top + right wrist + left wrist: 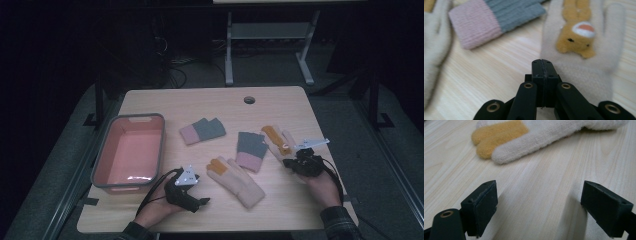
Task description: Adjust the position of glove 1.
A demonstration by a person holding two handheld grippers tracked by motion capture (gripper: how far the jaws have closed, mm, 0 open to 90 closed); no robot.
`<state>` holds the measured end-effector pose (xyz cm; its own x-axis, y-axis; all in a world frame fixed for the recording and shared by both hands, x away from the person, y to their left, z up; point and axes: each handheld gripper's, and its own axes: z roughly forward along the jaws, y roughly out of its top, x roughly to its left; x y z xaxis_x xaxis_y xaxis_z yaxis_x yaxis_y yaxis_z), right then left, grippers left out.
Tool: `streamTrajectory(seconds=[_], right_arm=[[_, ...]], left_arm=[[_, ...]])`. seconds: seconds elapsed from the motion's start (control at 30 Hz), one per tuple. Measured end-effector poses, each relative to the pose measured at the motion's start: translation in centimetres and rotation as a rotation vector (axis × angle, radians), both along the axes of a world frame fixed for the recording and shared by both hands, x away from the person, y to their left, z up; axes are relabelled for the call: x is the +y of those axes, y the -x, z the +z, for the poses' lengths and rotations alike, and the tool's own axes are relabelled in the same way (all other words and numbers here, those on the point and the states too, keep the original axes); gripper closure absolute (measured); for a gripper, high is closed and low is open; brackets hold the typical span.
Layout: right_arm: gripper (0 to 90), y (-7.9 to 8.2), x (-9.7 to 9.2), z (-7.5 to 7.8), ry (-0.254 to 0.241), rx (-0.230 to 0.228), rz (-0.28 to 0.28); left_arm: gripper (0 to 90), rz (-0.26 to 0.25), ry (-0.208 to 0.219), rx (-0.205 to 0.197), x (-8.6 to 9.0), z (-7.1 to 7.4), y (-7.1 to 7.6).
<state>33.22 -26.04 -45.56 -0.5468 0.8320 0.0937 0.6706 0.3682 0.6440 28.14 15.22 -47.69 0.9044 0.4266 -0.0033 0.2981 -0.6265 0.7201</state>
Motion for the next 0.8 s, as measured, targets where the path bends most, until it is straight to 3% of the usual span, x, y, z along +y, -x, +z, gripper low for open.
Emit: streamTrajectory(seconds=[0.1, 0.2, 0.27, 0.33, 0.57, 0.8], right_arm=[[89.8, -0.1, -0.6, 0.1, 0.019, -0.011, -0.011], [88.6, -0.2, -1.3, 0.2, -0.001, -0.005, -0.023], [84.9, -0.2, -1.3, 0.6, -0.012, -0.016, -0.009], [74.9, -0.5, -1.3, 1.0, -0.016, -0.04, -0.005], [62.4, -2.7, -1.6, 1.6, 0.006, -0.101, -0.053], [52.1, -4.9, -1.1, 0.8, 0.006, -0.089, -0.094]], left_arm=[[13.3, -0.002, 0.0, -0.001, 0.0, 0.0, 0.0], [13.4, -0.006, 0.001, -0.001, 0.0, 0.0, 0.0], [13.4, -0.008, -0.001, 0.001, 0.1, 0.0, 0.0], [13.4, -0.007, 0.001, 0.002, 0.1, 0.0, 0.0], [13.3, -0.013, -0.004, 0.006, 0.1, 0.0, -0.1], [13.4, -0.026, -0.007, 0.007, 0.2, 0.1, -0.2]])
